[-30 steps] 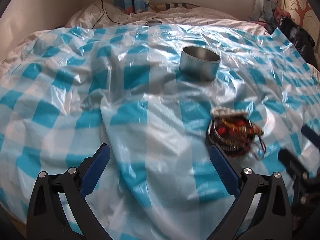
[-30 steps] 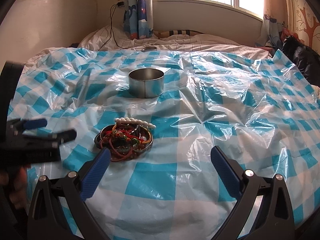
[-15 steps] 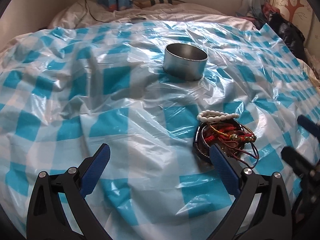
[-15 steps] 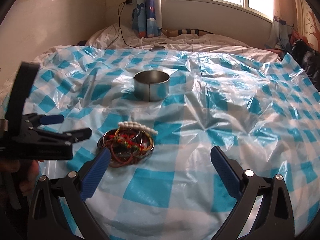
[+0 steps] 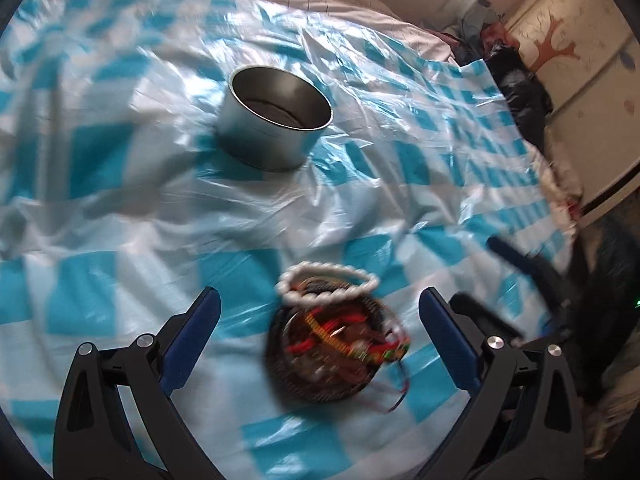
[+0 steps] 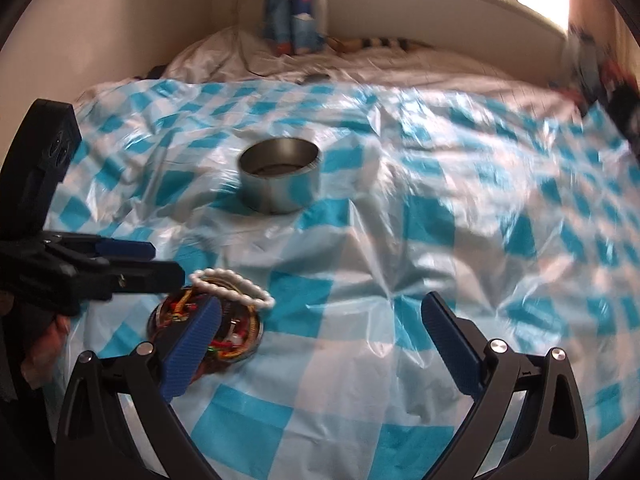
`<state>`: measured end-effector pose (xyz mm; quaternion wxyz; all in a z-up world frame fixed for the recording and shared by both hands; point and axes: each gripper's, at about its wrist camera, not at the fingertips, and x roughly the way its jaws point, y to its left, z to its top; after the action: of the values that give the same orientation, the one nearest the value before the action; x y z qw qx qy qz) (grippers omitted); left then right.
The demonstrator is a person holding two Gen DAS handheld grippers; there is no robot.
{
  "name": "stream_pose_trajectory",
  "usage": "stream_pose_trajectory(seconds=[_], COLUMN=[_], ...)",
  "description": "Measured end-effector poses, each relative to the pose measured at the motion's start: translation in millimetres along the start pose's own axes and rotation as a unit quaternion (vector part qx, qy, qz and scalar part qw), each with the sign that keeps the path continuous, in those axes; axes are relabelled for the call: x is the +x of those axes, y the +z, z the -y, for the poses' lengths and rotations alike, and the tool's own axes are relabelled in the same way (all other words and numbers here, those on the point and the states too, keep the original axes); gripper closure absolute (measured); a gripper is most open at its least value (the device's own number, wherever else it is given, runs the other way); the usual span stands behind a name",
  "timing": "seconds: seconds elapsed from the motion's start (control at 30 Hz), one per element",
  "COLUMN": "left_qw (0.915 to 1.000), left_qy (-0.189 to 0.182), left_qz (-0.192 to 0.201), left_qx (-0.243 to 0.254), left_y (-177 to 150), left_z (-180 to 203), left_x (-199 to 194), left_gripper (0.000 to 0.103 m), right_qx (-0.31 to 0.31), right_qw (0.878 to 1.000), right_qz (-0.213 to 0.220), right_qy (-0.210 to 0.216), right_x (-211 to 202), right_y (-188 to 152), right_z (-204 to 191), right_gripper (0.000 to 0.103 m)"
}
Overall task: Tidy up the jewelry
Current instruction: 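Lower the left gripper onto the white bead bracelet and close it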
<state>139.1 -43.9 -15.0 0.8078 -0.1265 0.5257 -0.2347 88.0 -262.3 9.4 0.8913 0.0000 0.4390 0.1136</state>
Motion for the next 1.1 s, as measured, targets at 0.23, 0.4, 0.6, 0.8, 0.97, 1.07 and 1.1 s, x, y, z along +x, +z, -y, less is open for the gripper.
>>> stream_pose_trajectory(seconds=[0.23, 0.4, 0.6, 0.8, 0.97, 1.07, 1.1], left_qw=[0.9996, 0.9997, 0.9996, 0.9998, 0.9996, 0.9993, 0.9992], left_qy=[0.024, 0.020, -0.001, 0.012, 0.005, 0.007, 0.006], left_qz=[-0.014, -0.015, -0.026, -0.007, 0.026, 0.036, 0.038], left_qx=[0.008, -0.005, -0.013, -0.012, -0.004, -0.006, -0.008], left_y=[-1, 4, 2, 4, 8, 11, 11], left_z=[3, 3, 0, -8, -7, -10, -12], left_x=[22, 34, 44, 40, 23, 16, 14], left_gripper=[0.015, 0.027, 0.055, 0.091, 0.096, 0.096, 0.096], right_qx=[-0.020, -0.023, -0.018, -0.019, -0.034, -0.060, -0.070], right_qw=[1.000, 1.000, 1.000, 1.000, 0.999, 0.997, 0.996], right_qz=[0.004, -0.003, -0.007, -0.010, 0.001, 0.012, 0.016], right_qy=[-0.004, -0.008, -0.012, -0.008, 0.030, 0.048, 0.055], right_x=[-3, 0, 2, 4, 0, -4, -5], right_y=[-2, -4, -4, -6, -6, -6, -6], right_z=[-9, -11, -10, -13, -23, -37, -43], right_gripper=[0.007, 0.007, 0.007, 0.007, 0.007, 0.007, 0.007])
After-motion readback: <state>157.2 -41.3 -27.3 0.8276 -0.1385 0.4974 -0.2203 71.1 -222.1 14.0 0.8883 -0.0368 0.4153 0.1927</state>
